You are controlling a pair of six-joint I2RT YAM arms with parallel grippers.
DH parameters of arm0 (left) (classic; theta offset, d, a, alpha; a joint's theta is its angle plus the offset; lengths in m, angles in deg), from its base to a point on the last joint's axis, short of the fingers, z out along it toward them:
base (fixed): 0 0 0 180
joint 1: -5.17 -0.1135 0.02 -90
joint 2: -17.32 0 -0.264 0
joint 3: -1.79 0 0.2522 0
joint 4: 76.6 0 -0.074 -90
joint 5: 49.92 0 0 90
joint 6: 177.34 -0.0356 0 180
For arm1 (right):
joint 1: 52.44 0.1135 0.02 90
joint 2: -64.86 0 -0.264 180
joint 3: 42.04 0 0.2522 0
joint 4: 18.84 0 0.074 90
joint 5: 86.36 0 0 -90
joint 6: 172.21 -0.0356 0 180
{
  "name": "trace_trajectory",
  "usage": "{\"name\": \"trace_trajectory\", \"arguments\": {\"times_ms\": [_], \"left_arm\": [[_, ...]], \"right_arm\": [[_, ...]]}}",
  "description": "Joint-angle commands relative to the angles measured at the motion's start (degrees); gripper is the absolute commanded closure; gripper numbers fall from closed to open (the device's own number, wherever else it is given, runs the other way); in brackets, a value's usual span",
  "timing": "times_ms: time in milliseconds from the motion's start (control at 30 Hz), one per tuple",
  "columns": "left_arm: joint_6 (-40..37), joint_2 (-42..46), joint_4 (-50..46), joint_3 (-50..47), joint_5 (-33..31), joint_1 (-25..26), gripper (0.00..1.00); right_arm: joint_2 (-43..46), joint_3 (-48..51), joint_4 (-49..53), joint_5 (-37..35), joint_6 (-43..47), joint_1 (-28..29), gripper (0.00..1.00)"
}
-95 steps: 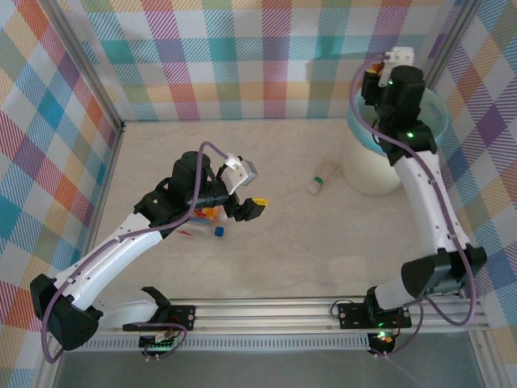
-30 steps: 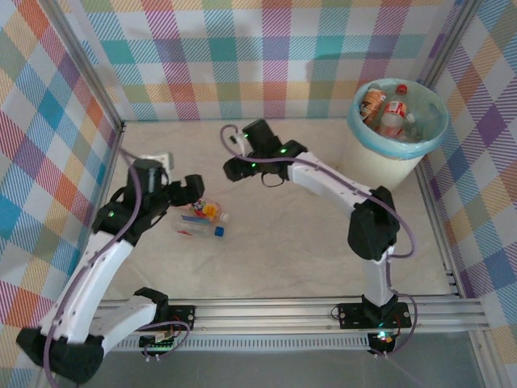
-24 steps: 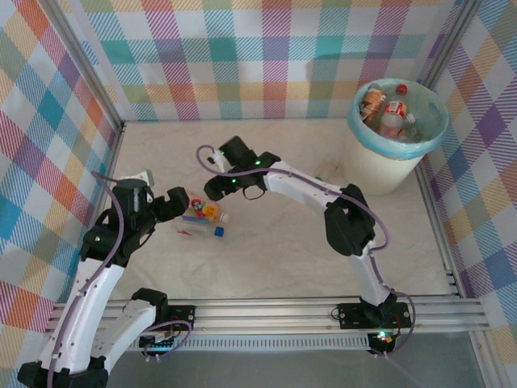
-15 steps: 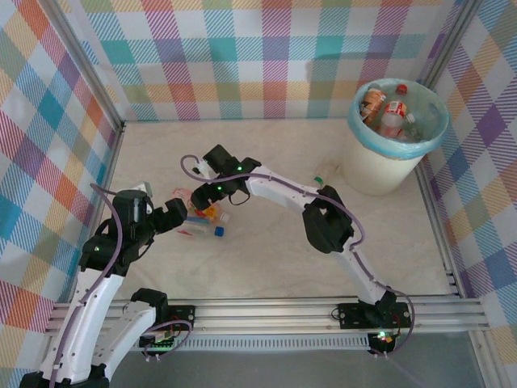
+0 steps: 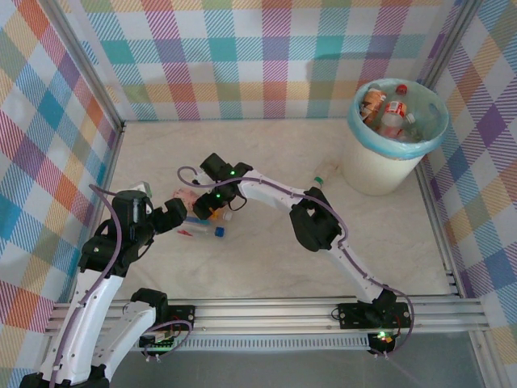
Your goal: Put the plastic bottles in the bin
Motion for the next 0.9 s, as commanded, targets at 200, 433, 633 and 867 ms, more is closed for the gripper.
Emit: {"name": "trace_trajectory", "arguments": {"times_ms": [200, 433, 633, 867], "left_arm": [[-0.23, 0.08, 1.76, -0.3, -1.34, -0.89, 0.05], [-0.35, -1.88, 3.55, 0.63, -0.86, -0.89, 0.05], [-1.86, -3.5, 3.45, 4.84, -1.08, -0.89, 0.05], [-5.83, -8.54, 4.55, 14.86, 2.23, -0.89, 0.08]], "right_arm": [[3.05, -1.34, 1.45, -3.94, 3.7, 0.44, 0.34], [10.51, 2.61, -1.78, -8.64, 5.86, 0.36, 0.36], [17.55, 3.91, -2.82, -14.73, 7.49, -0.46, 0.36], [30.52, 7.56, -2.94, -25.94, 7.49, -6.25, 0.36]]}}
